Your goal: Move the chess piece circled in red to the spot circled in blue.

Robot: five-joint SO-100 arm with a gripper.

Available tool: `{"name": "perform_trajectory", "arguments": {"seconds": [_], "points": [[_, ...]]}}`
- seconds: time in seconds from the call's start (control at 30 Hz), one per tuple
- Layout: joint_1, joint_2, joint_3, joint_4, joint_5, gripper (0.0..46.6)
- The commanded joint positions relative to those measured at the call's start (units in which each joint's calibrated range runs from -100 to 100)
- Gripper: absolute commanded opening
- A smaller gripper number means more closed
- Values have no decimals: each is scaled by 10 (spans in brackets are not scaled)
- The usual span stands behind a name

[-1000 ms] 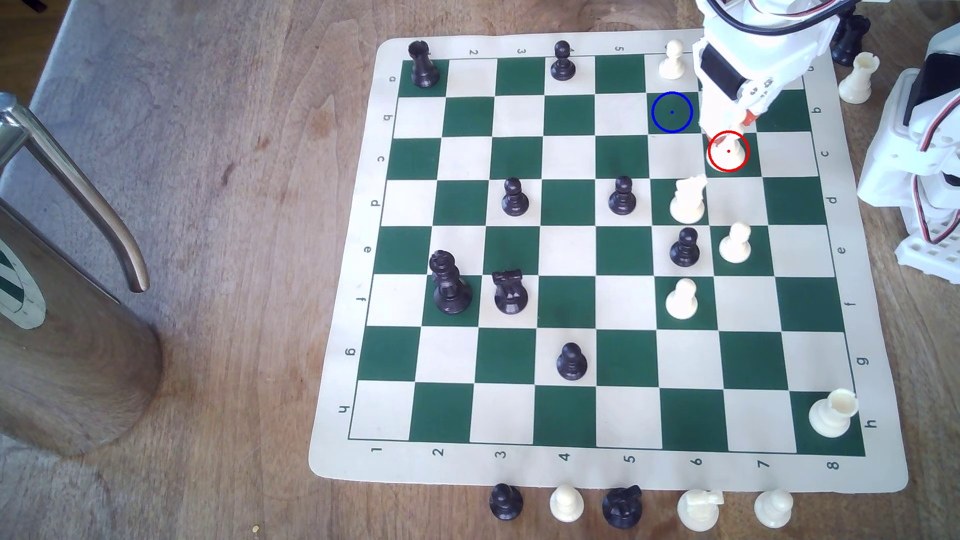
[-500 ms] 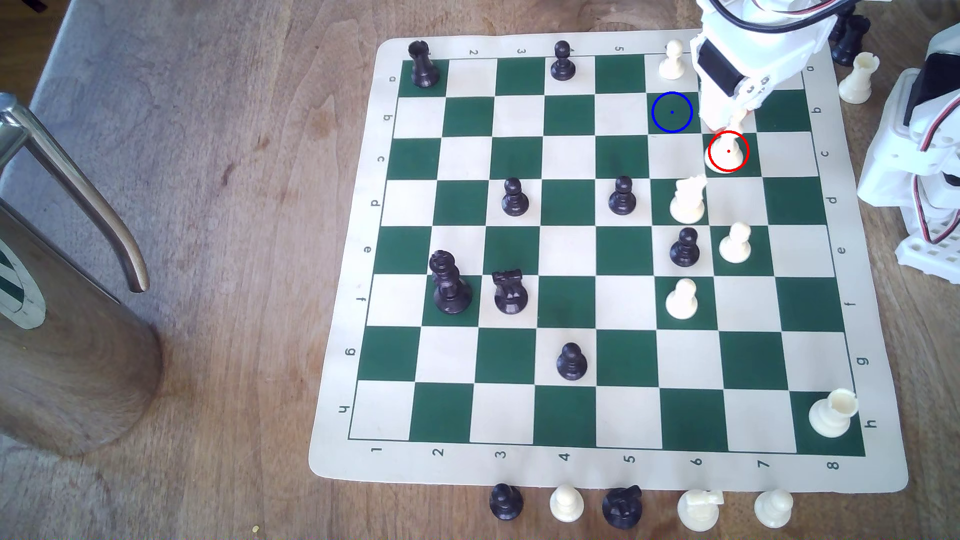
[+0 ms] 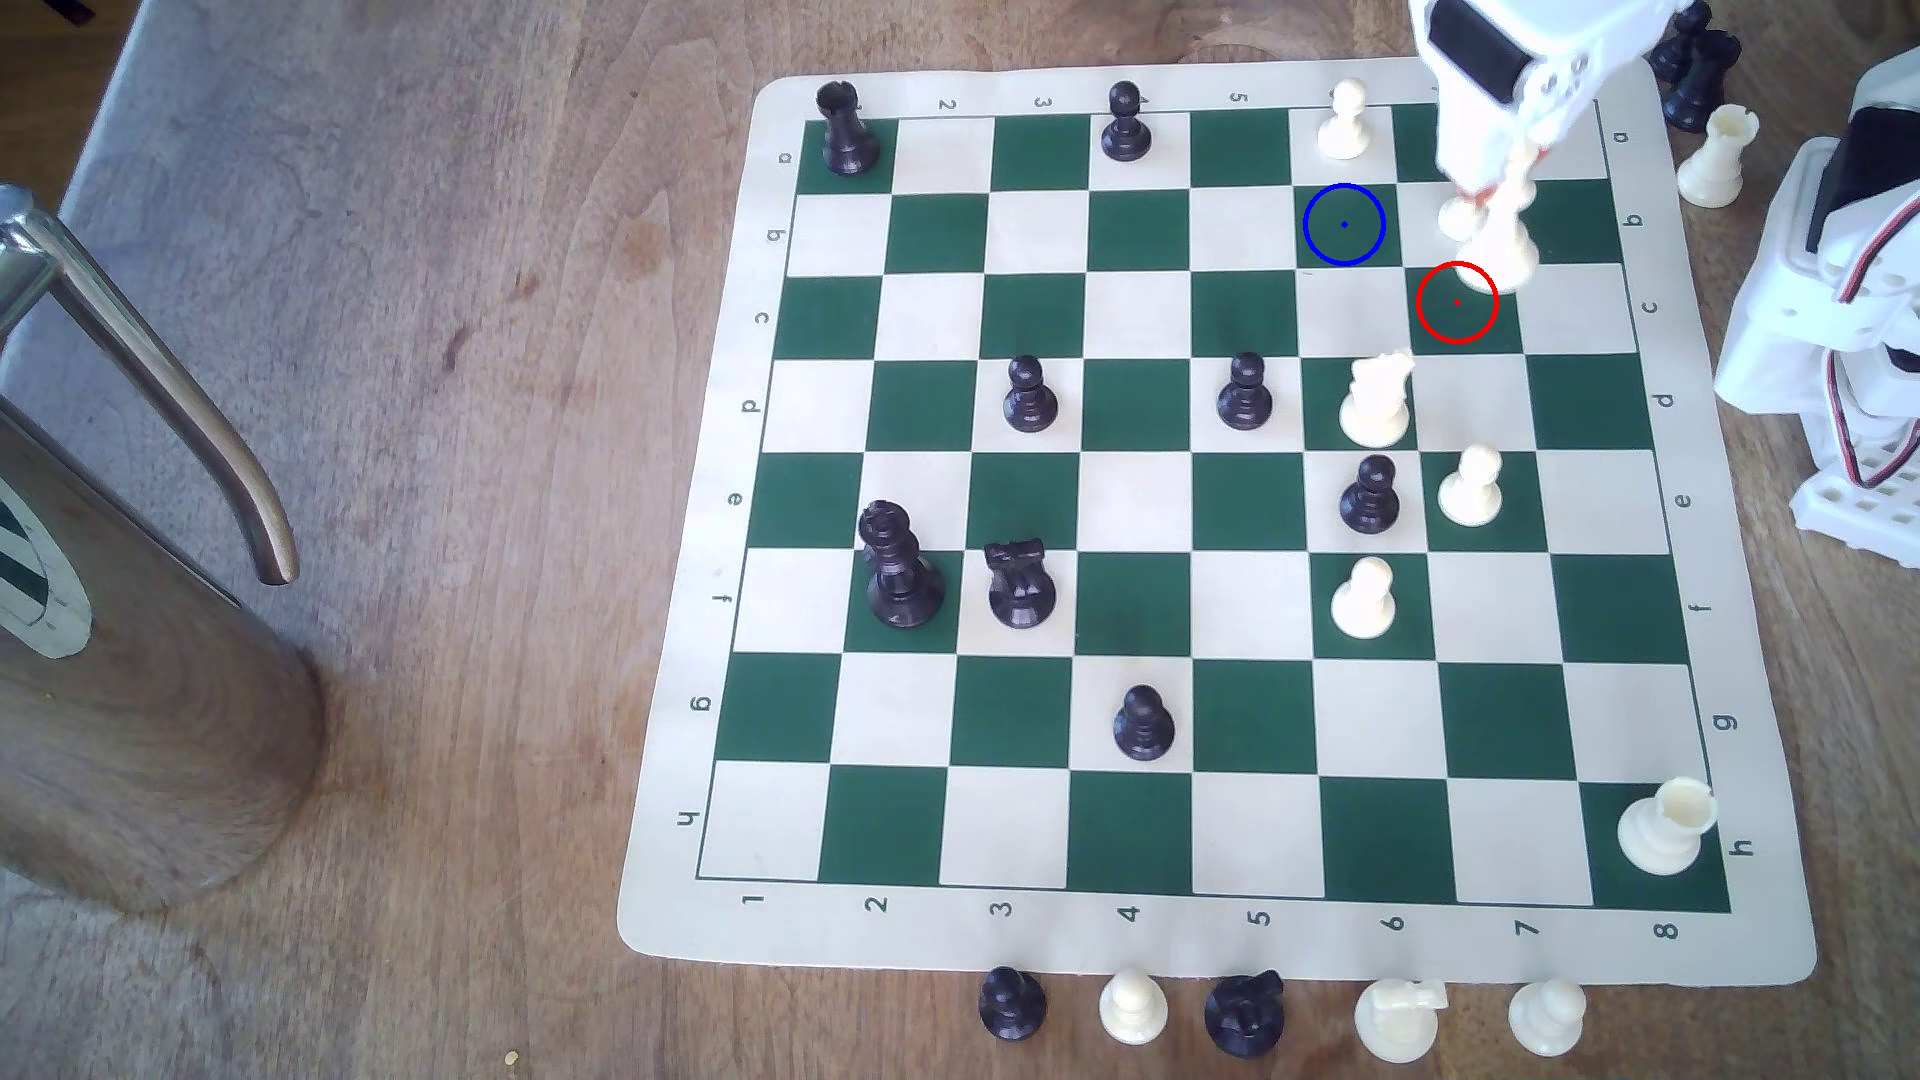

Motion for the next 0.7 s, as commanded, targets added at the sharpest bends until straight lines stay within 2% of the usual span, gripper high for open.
{"name": "perform_trajectory", "arguments": {"seconds": [0.0,0.4,0.67], "points": [[19,12,-103,12,6,2],[71,92,-84,-123,21,2],[70,139,-34,-190,32,2]]}}
